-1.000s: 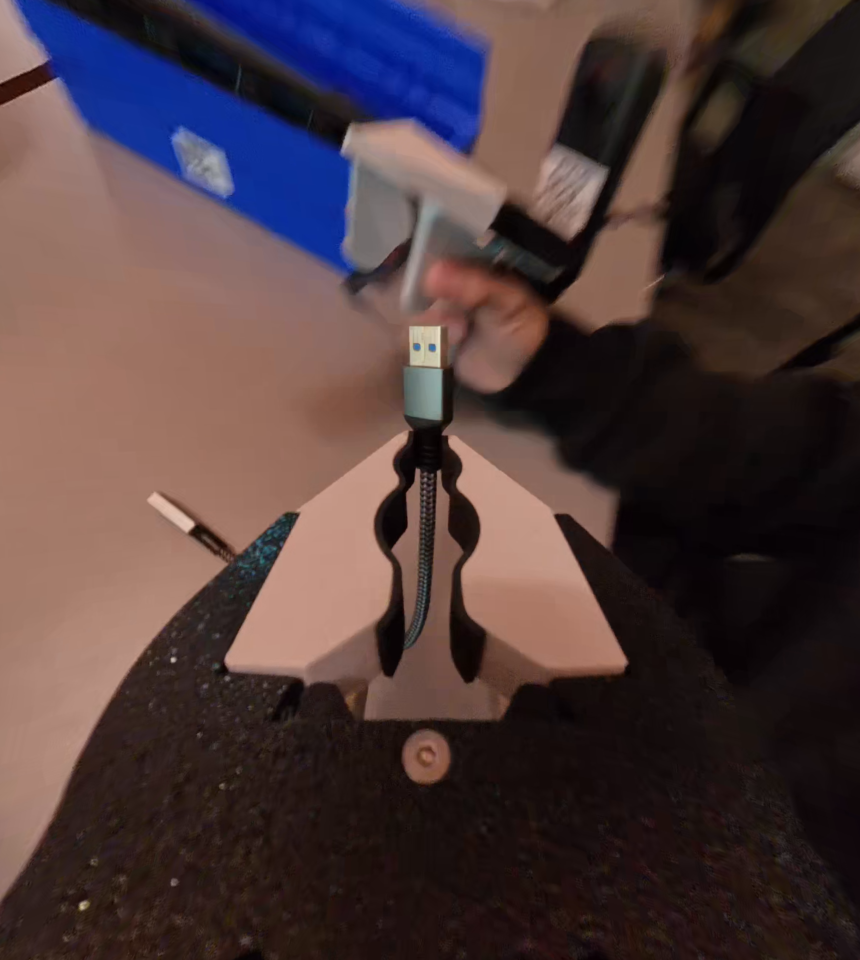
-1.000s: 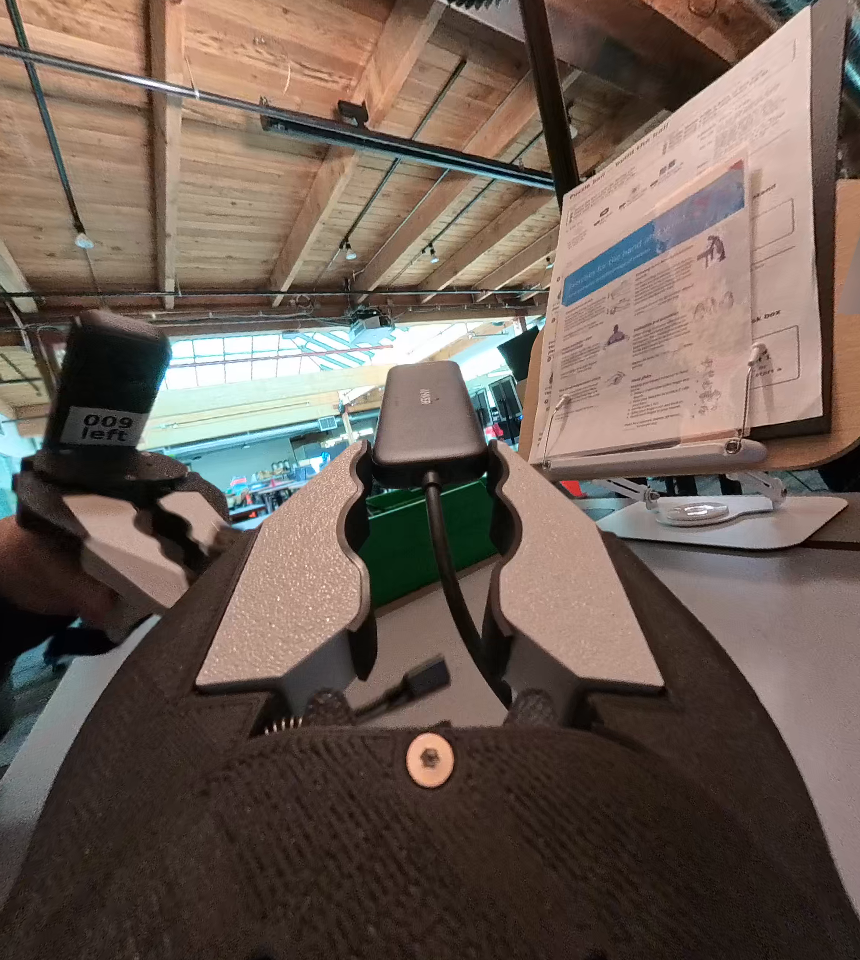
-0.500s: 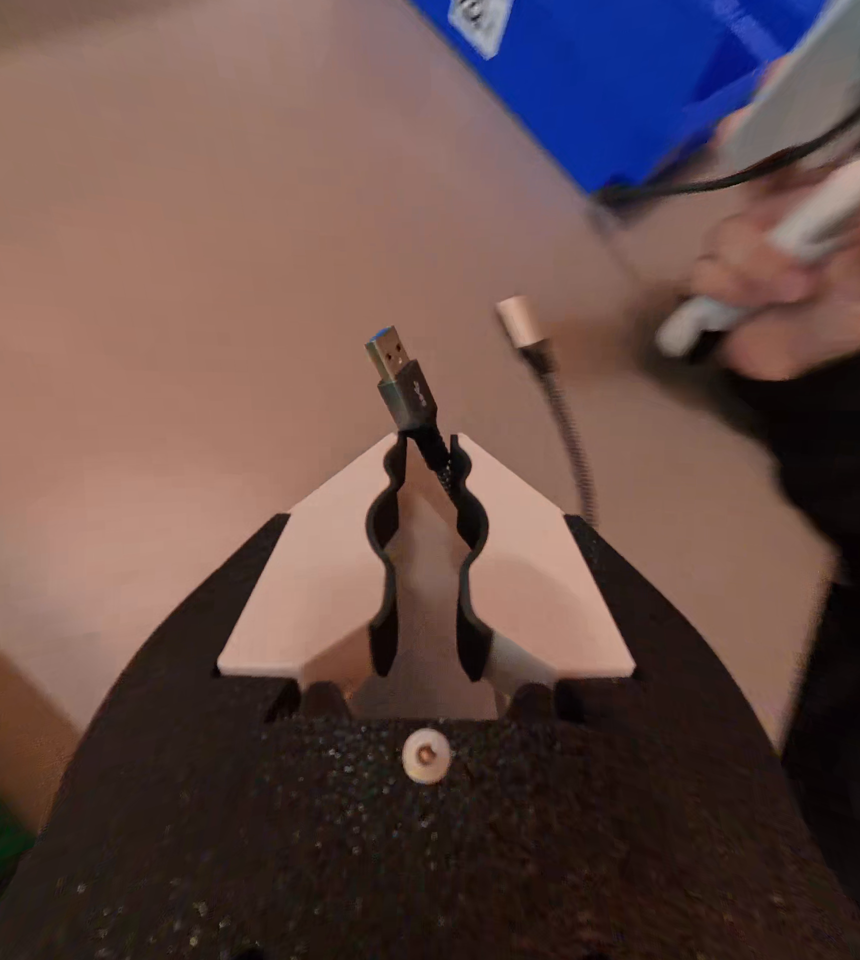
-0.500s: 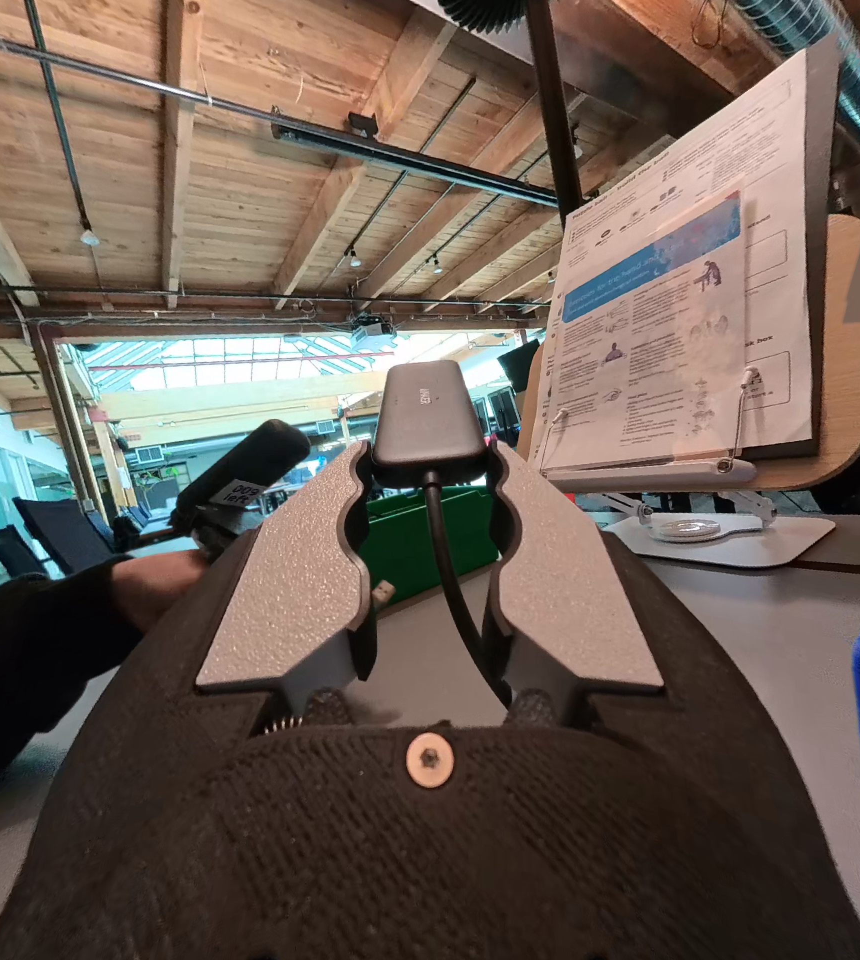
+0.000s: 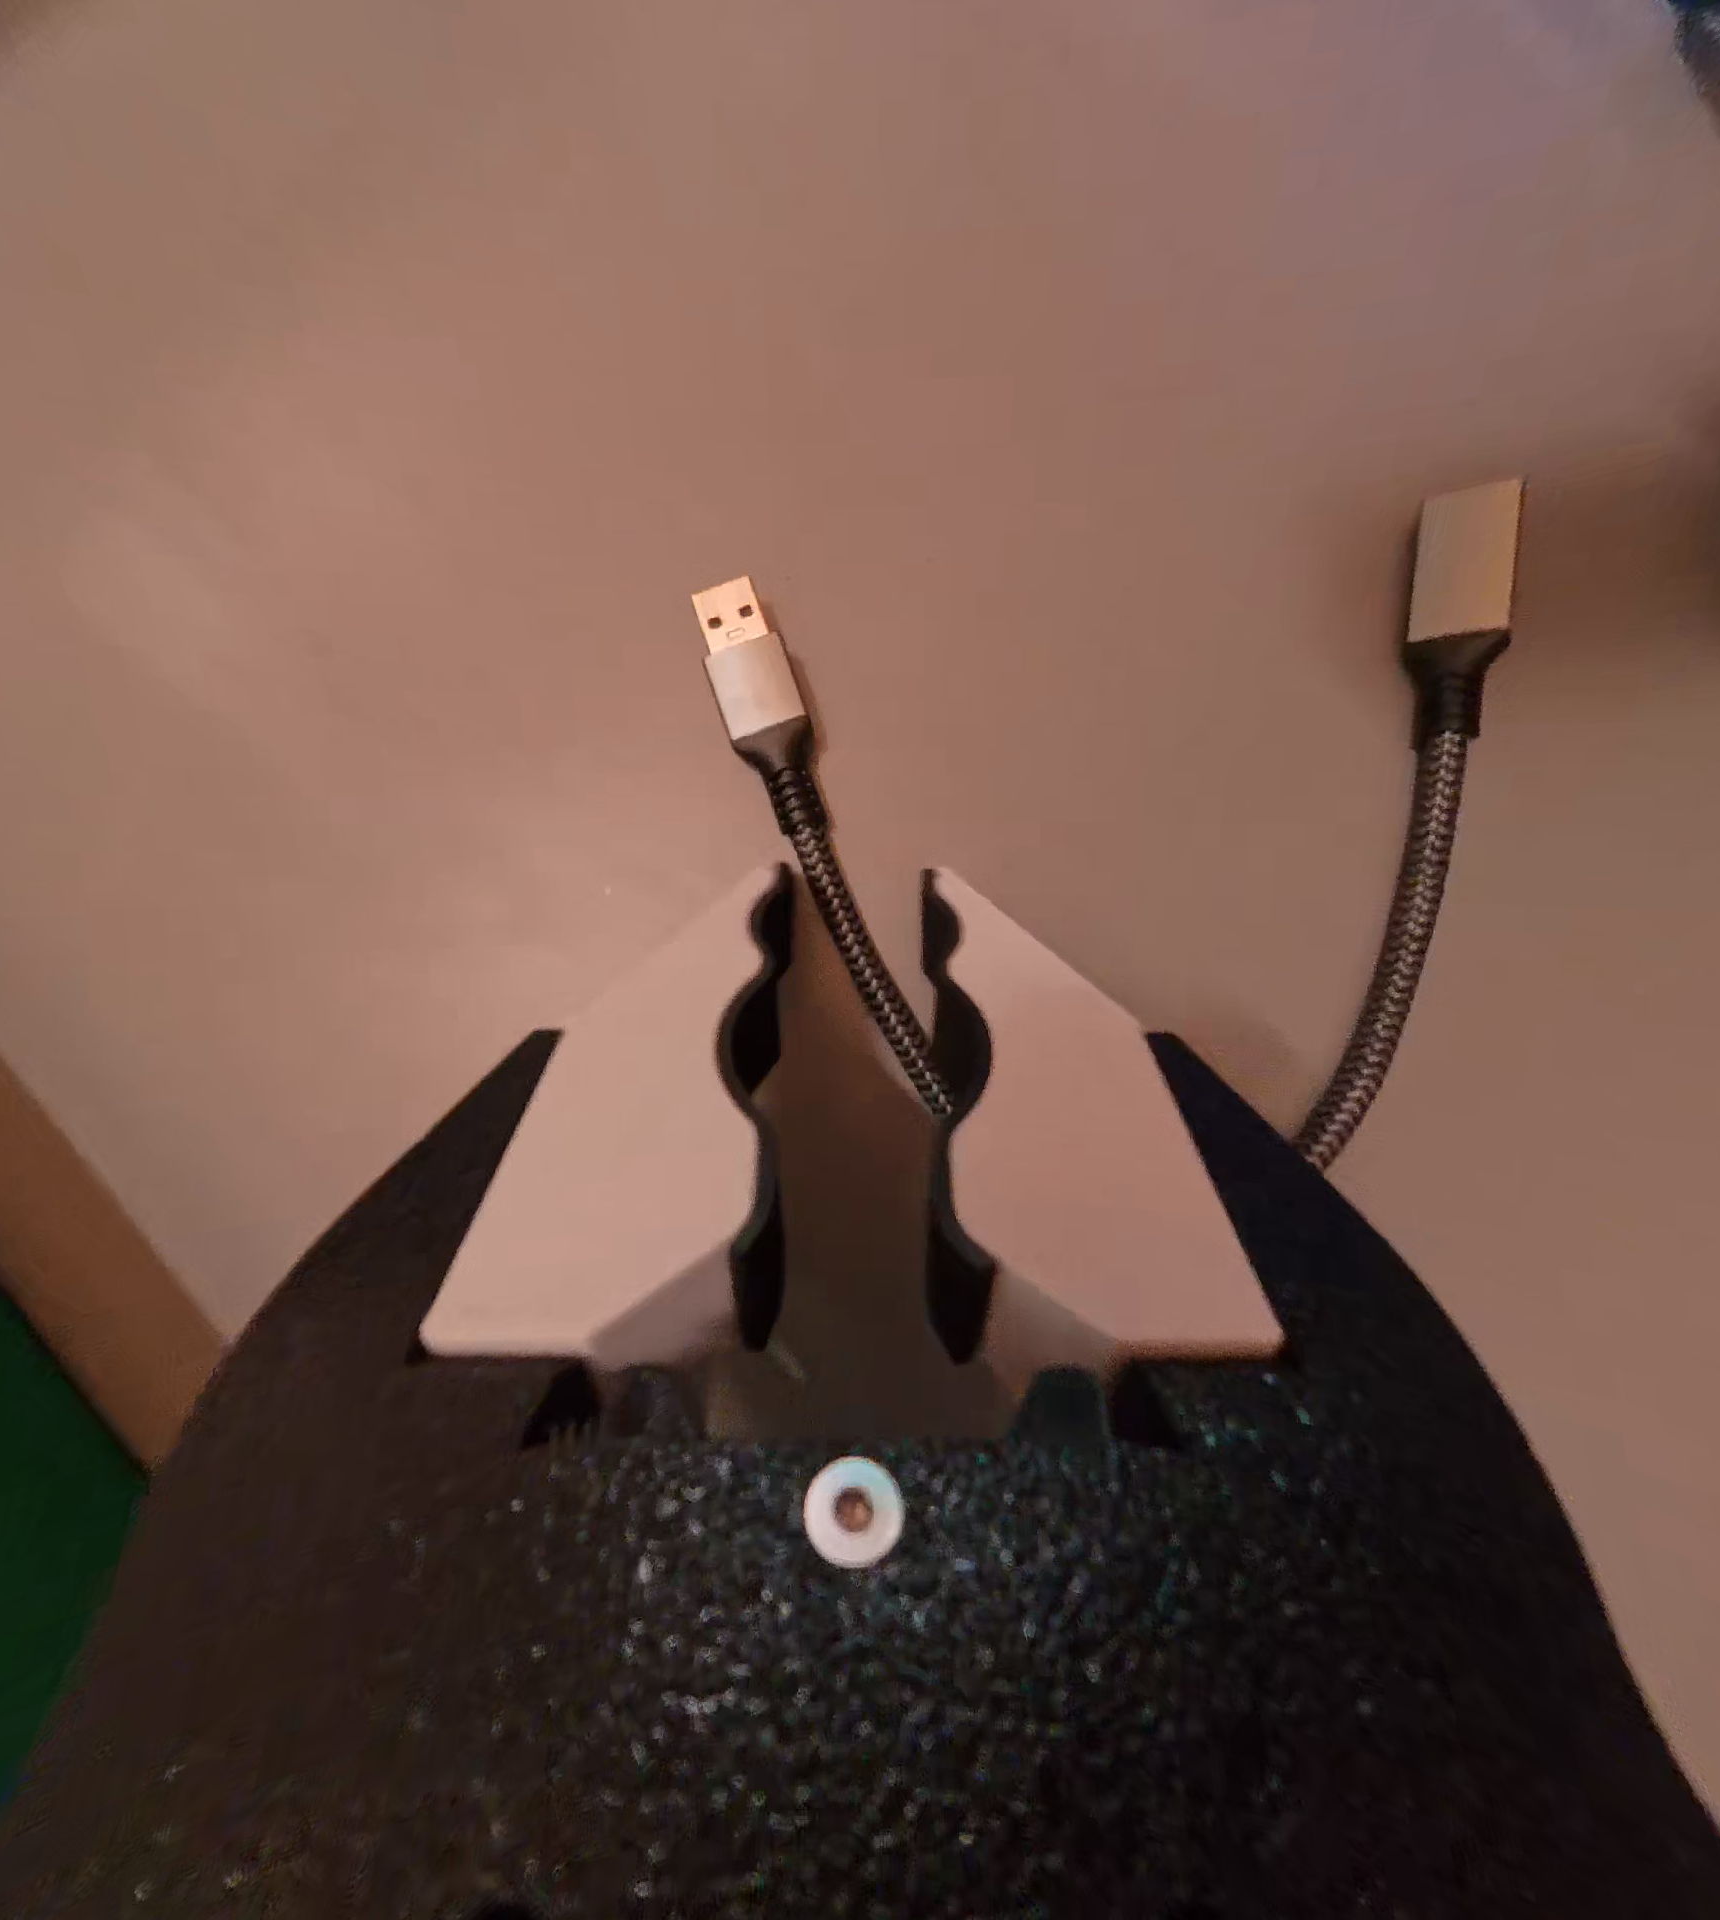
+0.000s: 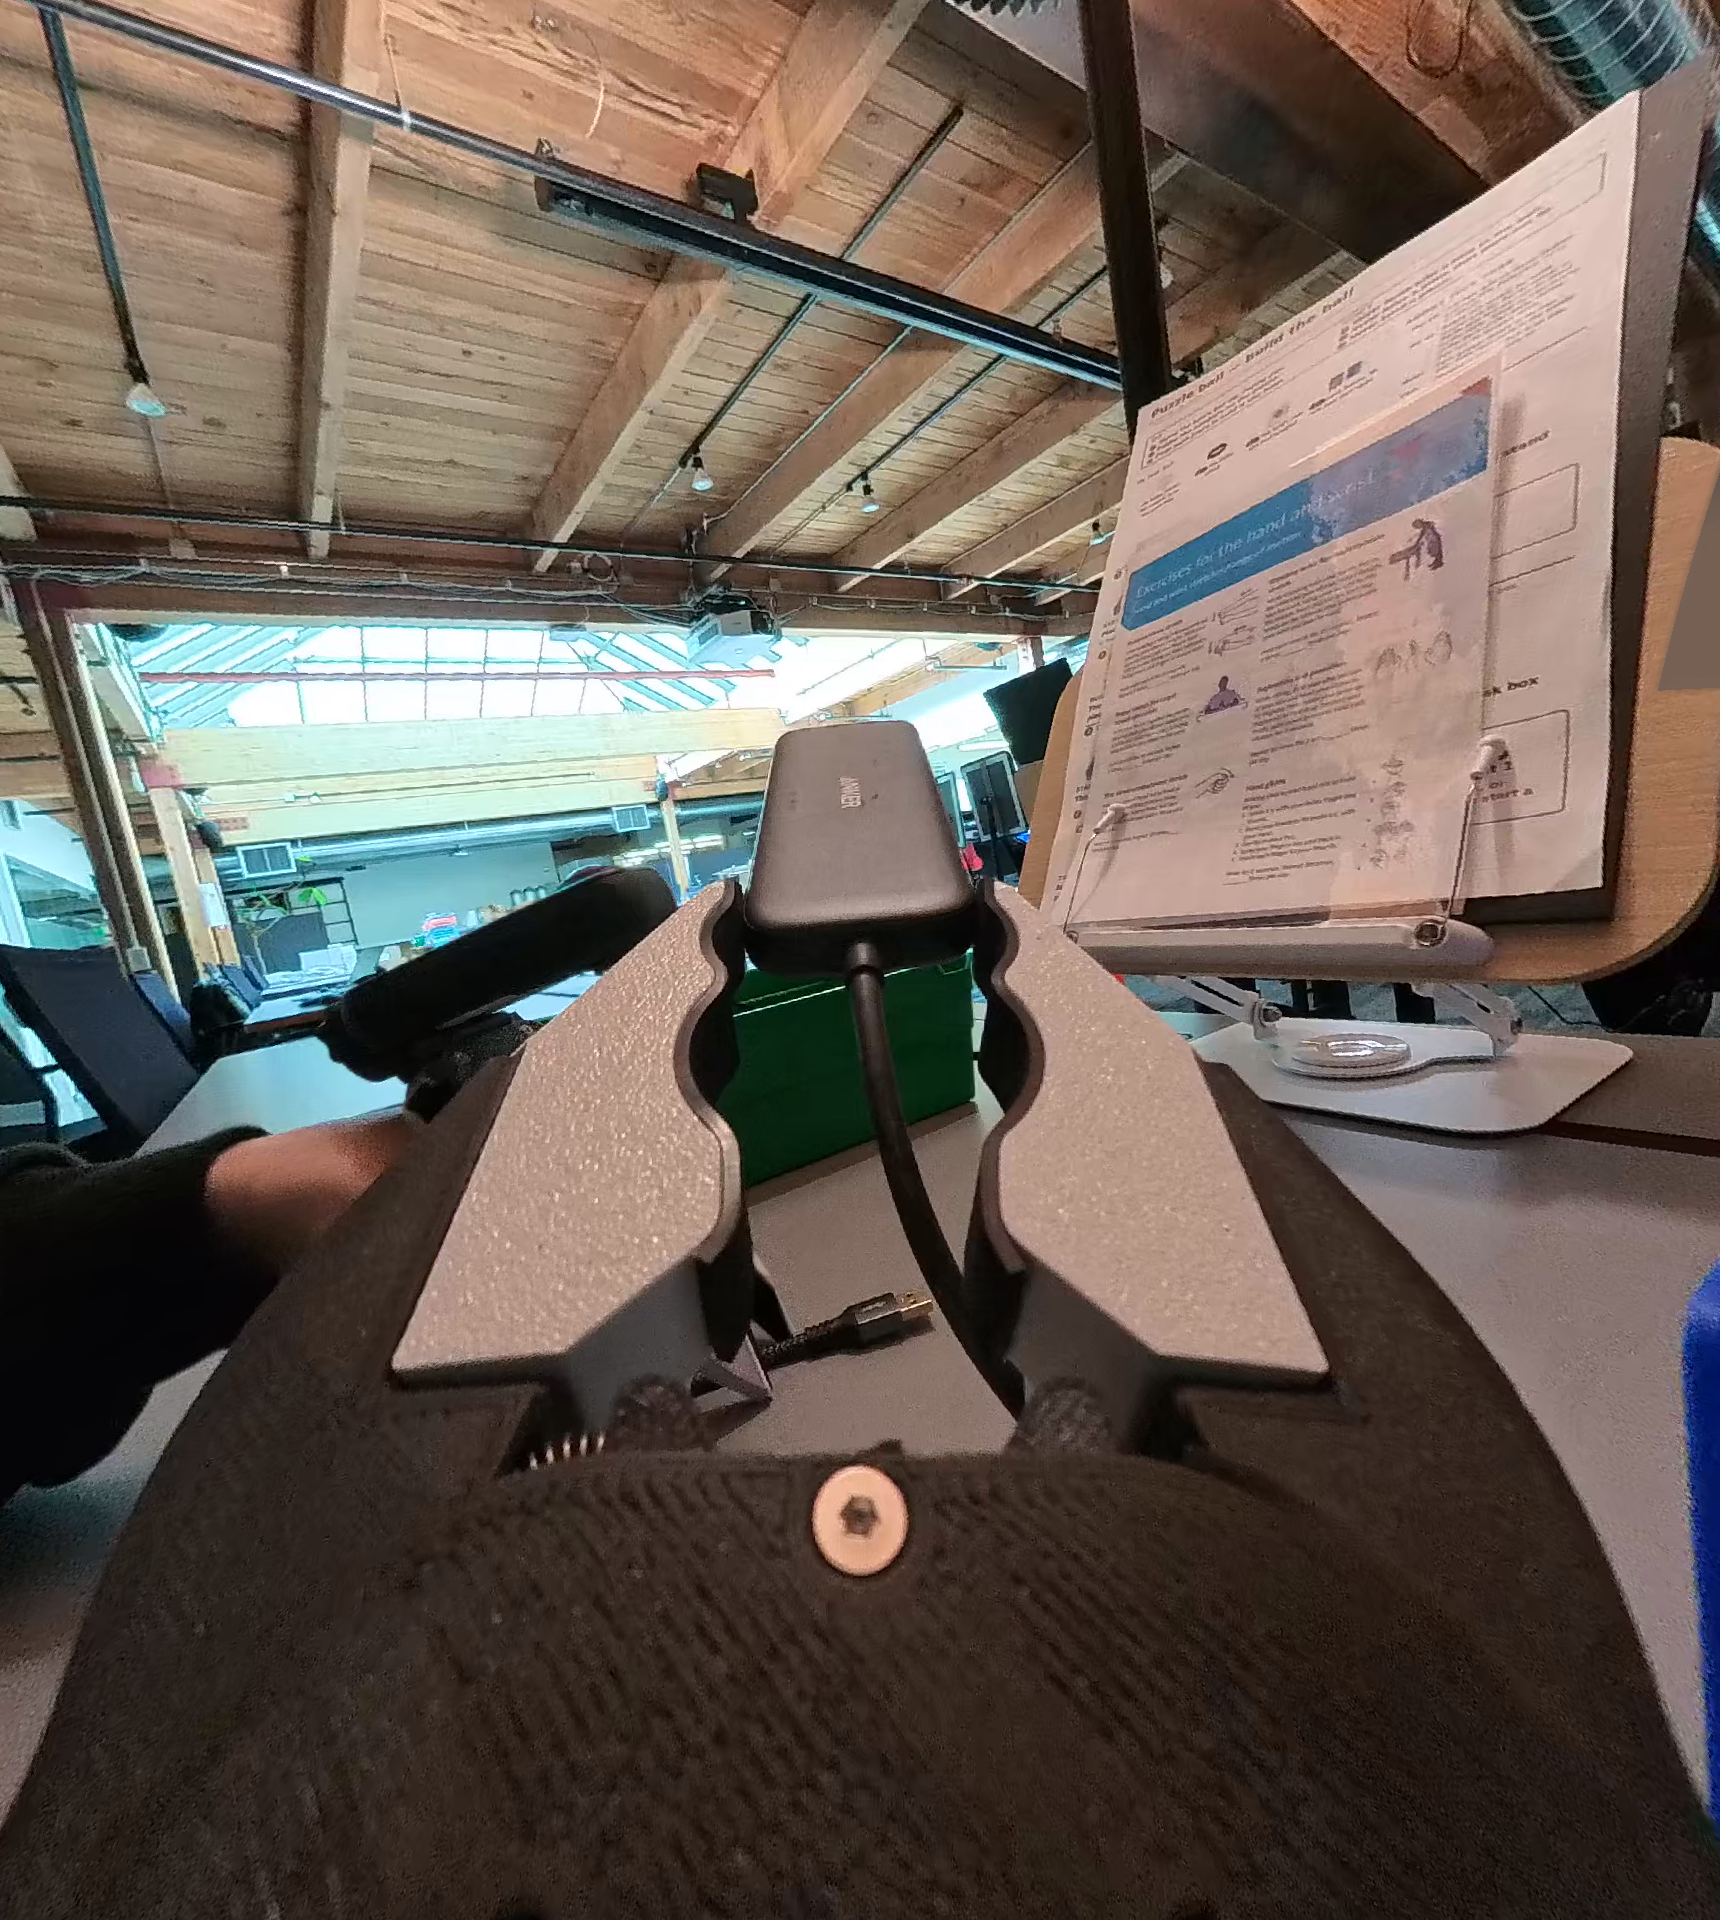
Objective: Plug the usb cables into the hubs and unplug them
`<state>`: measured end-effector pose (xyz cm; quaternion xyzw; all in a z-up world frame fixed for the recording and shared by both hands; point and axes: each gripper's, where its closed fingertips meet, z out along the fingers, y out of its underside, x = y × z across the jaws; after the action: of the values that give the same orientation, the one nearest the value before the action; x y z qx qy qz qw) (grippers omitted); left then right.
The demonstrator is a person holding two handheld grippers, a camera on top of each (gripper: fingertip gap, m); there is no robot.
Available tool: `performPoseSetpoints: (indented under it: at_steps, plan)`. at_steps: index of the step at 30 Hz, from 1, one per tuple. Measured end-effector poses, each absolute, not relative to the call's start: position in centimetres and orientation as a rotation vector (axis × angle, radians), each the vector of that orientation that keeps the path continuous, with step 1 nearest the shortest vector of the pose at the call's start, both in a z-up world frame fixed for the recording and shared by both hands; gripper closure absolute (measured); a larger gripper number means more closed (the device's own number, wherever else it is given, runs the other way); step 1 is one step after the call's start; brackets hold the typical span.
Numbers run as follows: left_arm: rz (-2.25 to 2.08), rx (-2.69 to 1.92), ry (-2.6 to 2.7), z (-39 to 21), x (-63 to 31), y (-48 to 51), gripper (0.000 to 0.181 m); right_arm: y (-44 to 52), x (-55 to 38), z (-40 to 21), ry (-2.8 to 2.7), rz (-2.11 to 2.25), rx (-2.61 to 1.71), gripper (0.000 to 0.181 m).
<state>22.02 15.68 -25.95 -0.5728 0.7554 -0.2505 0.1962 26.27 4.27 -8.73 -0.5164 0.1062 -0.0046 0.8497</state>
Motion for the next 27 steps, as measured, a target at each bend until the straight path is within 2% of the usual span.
performPoseSetpoints:
  at_steps: [1,2,8,11,17,21,27]
  plan:
    - [-0.699,-1.561,2.142,-26.0,22.0,15.5,0.167,4.3,26.2,-8.7,0.221,-0.01,-1.087,0.139]
    - [-0.691,-1.521,2.174,-26.0,21.9,15.5,0.175,4.3,26.2,-8.7,0.221,-0.012,-1.089,0.139]
    - [-0.618,-0.938,2.526,-25.9,20.8,16.2,0.177,4.3,26.1,-8.8,0.218,-0.009,-1.095,0.139]
    - [-0.644,-1.0,2.573,-25.8,20.3,16.5,0.177,4.5,26.1,-8.9,0.211,-0.015,-1.104,0.138]
    - [-0.923,-0.966,2.501,-24.3,21.0,13.2,0.16,4.8,26.1,-9.3,0.211,-0.042,-1.137,0.139]
    - [-0.915,-0.844,2.565,-25.5,20.9,13.0,0.152,5.2,25.8,-9.5,0.194,-0.046,-1.163,0.139]
    - [-0.998,-0.804,2.621,-25.9,20.9,12.7,0.15,5.6,25.6,-9.9,0.181,-0.057,-1.192,0.139]
